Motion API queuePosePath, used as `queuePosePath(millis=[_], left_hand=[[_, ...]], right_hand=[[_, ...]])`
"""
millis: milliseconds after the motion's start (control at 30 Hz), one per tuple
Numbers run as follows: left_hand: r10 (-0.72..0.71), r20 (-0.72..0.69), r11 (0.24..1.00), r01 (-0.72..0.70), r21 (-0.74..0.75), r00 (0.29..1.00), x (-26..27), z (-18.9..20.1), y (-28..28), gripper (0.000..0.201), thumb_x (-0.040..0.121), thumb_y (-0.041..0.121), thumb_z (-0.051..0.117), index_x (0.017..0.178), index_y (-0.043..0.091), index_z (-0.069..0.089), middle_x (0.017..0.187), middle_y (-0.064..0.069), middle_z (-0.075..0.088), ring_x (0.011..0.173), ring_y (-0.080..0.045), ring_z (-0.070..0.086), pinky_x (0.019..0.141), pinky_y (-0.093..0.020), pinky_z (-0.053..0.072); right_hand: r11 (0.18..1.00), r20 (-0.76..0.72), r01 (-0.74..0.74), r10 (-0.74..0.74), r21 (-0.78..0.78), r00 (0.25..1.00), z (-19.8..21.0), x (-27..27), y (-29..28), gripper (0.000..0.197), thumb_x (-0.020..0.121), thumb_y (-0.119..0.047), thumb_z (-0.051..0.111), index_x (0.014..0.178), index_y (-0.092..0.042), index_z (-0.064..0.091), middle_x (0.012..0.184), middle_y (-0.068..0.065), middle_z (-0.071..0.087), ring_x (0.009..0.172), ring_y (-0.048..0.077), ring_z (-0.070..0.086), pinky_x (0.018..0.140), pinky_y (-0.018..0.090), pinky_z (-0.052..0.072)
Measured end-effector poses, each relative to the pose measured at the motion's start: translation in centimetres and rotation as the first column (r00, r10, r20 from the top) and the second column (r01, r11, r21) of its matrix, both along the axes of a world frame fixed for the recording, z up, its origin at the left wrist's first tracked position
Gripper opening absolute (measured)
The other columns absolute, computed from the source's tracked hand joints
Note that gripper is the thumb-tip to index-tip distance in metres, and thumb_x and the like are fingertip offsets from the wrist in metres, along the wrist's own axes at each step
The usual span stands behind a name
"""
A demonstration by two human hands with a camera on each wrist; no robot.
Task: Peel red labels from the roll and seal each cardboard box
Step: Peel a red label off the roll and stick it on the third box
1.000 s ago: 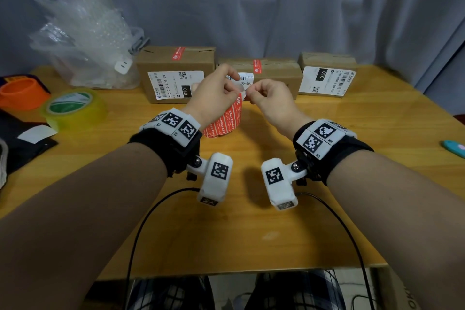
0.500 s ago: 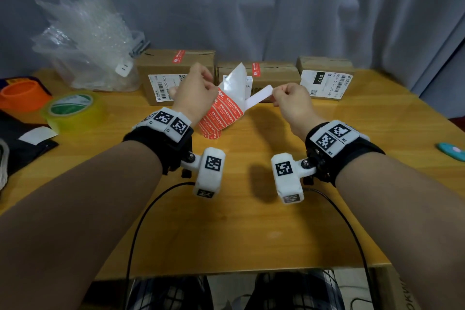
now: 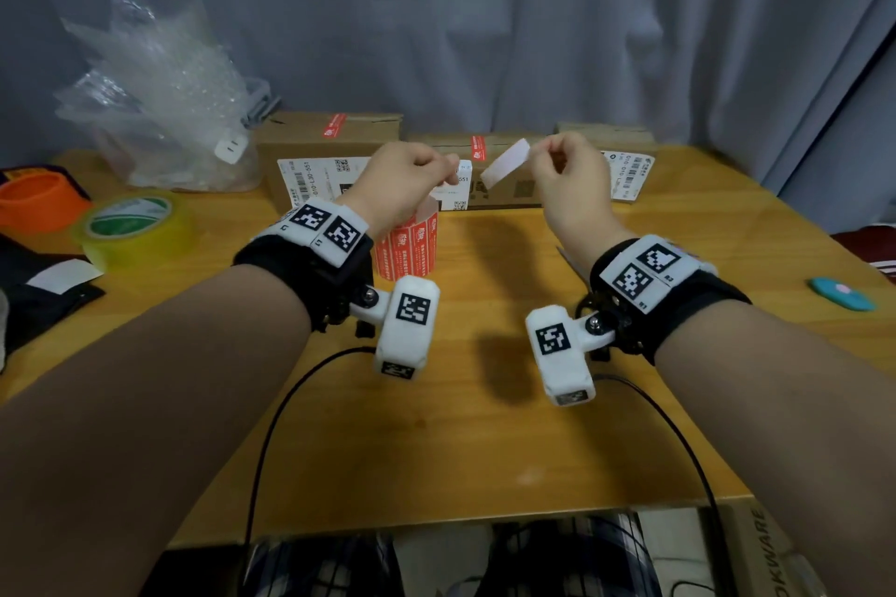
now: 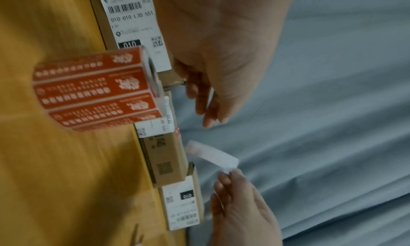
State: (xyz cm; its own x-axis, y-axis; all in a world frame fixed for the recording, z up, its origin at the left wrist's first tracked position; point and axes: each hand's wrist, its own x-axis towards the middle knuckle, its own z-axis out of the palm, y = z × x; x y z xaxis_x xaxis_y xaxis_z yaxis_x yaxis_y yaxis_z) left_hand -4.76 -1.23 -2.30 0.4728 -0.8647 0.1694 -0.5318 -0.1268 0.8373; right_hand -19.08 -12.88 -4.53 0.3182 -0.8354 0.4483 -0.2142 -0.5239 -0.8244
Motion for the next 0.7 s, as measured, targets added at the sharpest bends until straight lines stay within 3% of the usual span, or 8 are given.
queuePosePath(millis=[100, 233, 367, 600, 700], left_hand=[[0.034, -0.195, 0.996, -0.016, 0.091, 0.98, -0.4, 0.9, -0.2, 0.032, 0.092, 0.038, 0.052, 0.074, 0.018, 0.07, 0.078, 0.006, 0.062, 0.069, -0.009, 0.049, 0.056, -0.02, 0.037], [0.118, -0.42, 0.99, -0.076, 0.115, 0.9, -0.2, 1.9, -0.6, 0.038, 0.089, 0.045, 0.055, 0.071, 0.014, 0.067, 0.07, 0.004, 0.064, 0.055, -0.007, 0.047, 0.05, -0.02, 0.031], [0.131, -0.374, 0.98, -0.064, 0.186, 0.918, 0.3, 2.2, -0.6, 0.033, 0.084, 0.042, 0.062, 0.069, 0.014, 0.065, 0.068, 0.002, 0.065, 0.054, -0.009, 0.047, 0.051, -0.021, 0.033], [0.108, -0.317, 0.957, -0.013, 0.289, 0.942, -0.6, 2.8, -1.4, 0.043, 0.085, 0.049, 0.057, 0.061, 0.013, 0.064, 0.052, 0.004, 0.066, 0.048, -0.007, 0.043, 0.049, -0.022, 0.026], [0.088, -0.333, 0.968, -0.001, 0.252, 0.939, -0.9, 2.9, -2.3, 0.036, 0.085, 0.046, 0.059, 0.065, 0.016, 0.067, 0.052, 0.007, 0.068, 0.048, -0.005, 0.043, 0.048, -0.022, 0.025]], right_hand=[[0.965, -0.102, -0.072, 0.048, -0.254, 0.994, 0.8, 0.1, 1.0, 0.013, 0.092, -0.021, 0.052, 0.09, -0.012, 0.061, 0.087, -0.001, 0.059, 0.081, 0.014, 0.055, 0.071, 0.024, 0.045], [0.834, -0.271, -0.199, 0.062, -0.514, 0.961, 1.4, 0.2, 1.9, 0.012, 0.089, -0.018, 0.055, 0.085, -0.008, 0.062, 0.082, -0.004, 0.053, 0.079, 0.014, 0.049, 0.076, 0.03, 0.042], [0.734, -0.359, -0.265, 0.031, -0.625, 0.933, 1.4, 0.3, 1.9, 0.013, 0.088, -0.018, 0.056, 0.083, -0.007, 0.062, 0.08, 0.007, 0.062, 0.078, 0.025, 0.055, 0.072, 0.034, 0.044], [0.7, -0.357, -0.244, -0.016, -0.671, 0.934, 2.2, 0.3, 1.1, 0.02, 0.088, -0.024, 0.051, 0.083, -0.009, 0.062, 0.081, 0.007, 0.063, 0.078, 0.026, 0.058, 0.072, 0.038, 0.046], [0.681, -0.364, -0.259, -0.012, -0.685, 0.931, 2.3, 0.1, 0.6, 0.018, 0.088, -0.023, 0.053, 0.084, -0.008, 0.063, 0.081, 0.007, 0.063, 0.078, 0.026, 0.058, 0.072, 0.035, 0.045]])
